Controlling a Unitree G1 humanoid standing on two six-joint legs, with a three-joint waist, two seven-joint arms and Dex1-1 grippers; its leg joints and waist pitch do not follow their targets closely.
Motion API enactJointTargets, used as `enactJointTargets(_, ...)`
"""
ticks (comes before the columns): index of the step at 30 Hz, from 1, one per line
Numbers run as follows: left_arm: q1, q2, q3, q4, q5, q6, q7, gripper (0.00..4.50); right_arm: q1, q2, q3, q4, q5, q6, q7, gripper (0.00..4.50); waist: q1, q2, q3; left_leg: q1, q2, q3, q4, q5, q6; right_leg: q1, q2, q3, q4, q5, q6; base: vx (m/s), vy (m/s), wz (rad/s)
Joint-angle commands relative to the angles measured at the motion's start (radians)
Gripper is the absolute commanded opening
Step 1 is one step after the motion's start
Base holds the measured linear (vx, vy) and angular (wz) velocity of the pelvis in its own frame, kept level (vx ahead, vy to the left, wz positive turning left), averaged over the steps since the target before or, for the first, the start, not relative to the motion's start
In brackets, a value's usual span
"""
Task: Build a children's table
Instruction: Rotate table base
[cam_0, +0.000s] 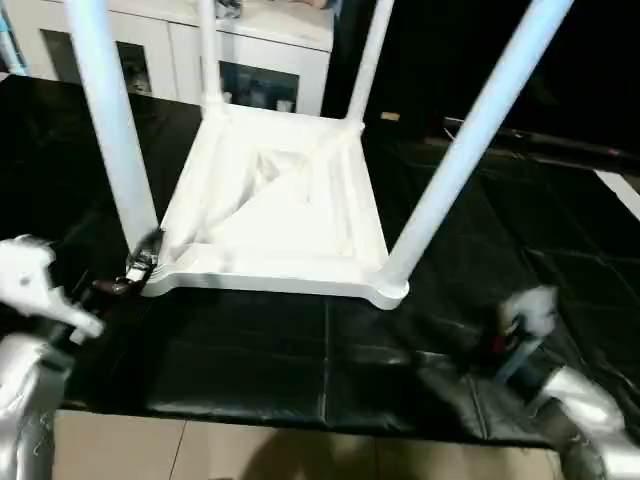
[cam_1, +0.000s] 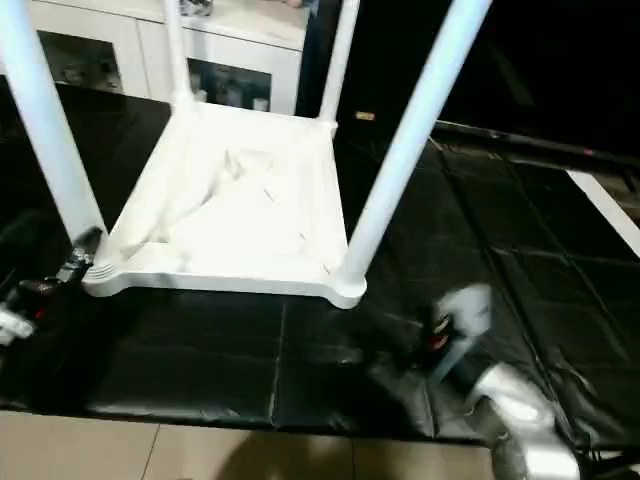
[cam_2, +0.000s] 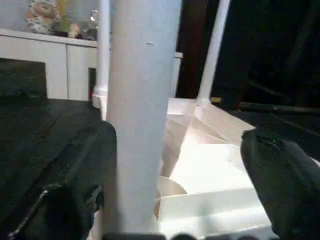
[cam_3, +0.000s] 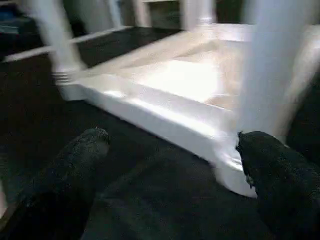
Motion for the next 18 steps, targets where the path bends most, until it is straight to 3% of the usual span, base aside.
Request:
enactJointTargets(1, -0.038, 0.010, -0.001, 0.050, 0.025, 0.006, 0.011, 4.48, -0.020, -0.018, 0.013, -0.030, 0.004, 0.018, 0.007, 4.50, 0.000, 0.031, -0.036, 0.008, 0.089, -0.041, -0.089, -0.207, 0.013, 0.024, -0.150, 0.089, -0.082, -0.277, -0.065, 0.000, 0.000, 0.00)
enactJointTargets(4, -0.062, 0.035, -0.007, 0.089, 0.040, 0.016, 0.027, 4.48, -0.037, -0.021, 0.035, -0.038, -0.007, 0.024, 0.004, 4.50, 0.002, 0.039, -0.040, 0.005, 0.092, -0.044, -0.089, -0.188, 0.008, 0.026, -0.151, 0.088, -0.075, -0.245, -0.076, 0.000, 0.000, 0.00)
enactJointTargets(11, -0.106, 0.045, -0.005, 0.145, 0.048, 0.026, 0.032, 4.48, -0.076, -0.003, 0.071, -0.019, -0.051, 0.024, 0.003, 4.50, 0.001, 0.037, -0.046, 0.003, 0.092, -0.040, -0.083, -0.118, 0.016, 0.030, -0.152, 0.089, -0.055, -0.096, -0.122, 0.000, 0.000, 0.00)
enactJointTargets(12, -0.123, 0.053, -0.011, 0.173, 0.056, 0.027, 0.027, 4.48, -0.093, 0.007, 0.085, -0.006, -0.069, 0.009, -0.008, 4.50, 0.001, 0.031, -0.047, 0.003, 0.092, -0.040, -0.083, -0.112, 0.019, 0.030, -0.152, 0.088, -0.054, -0.095, -0.124, 0.000, 0.000, 0.00)
enactJointTargets(13, -0.136, 0.065, -0.022, 0.199, 0.065, 0.037, 0.025, 4.48, -0.109, 0.013, 0.098, 0.012, -0.096, -0.017, -0.022, 4.50, 0.000, 0.034, -0.045, 0.003, 0.090, -0.039, -0.084, -0.115, 0.019, 0.028, -0.151, 0.088, -0.055, -0.105, -0.122, 0.000, 0.000, 0.00)
enactJointTargets(15, -0.159, 0.084, -0.042, 0.240, 0.087, 0.055, 0.022, 4.48, -0.133, 0.017, 0.119, 0.051, -0.145, -0.056, -0.035, 4.50, 0.001, 0.023, -0.041, 0.003, 0.086, -0.037, -0.084, -0.145, 0.013, 0.027, -0.154, 0.090, -0.066, -0.194, -0.102, 0.000, 0.000, 0.00)
enactJointTargets(16, -0.159, 0.084, -0.042, 0.240, 0.087, 0.055, 0.022, 4.48, -0.133, 0.017, 0.119, 0.051, -0.145, -0.056, -0.035, 4.50, 0.003, 0.029, -0.041, 0.006, 0.085, -0.037, -0.083, -0.152, 0.007, 0.025, -0.155, 0.091, -0.067, -0.230, -0.093, 0.000, 0.000, 0.00)
enactJointTargets(18, -0.176, 0.092, -0.060, 0.260, 0.081, 0.063, -0.010, 4.48, -0.148, 0.027, 0.129, 0.082, -0.165, -0.078, -0.041, 4.50, 0.006, 0.027, -0.041, 0.005, 0.090, -0.039, -0.084, -0.144, 0.007, 0.024, -0.156, 0.092, -0.066, -0.224, -0.095, 0.000, 0.000, 0.00)
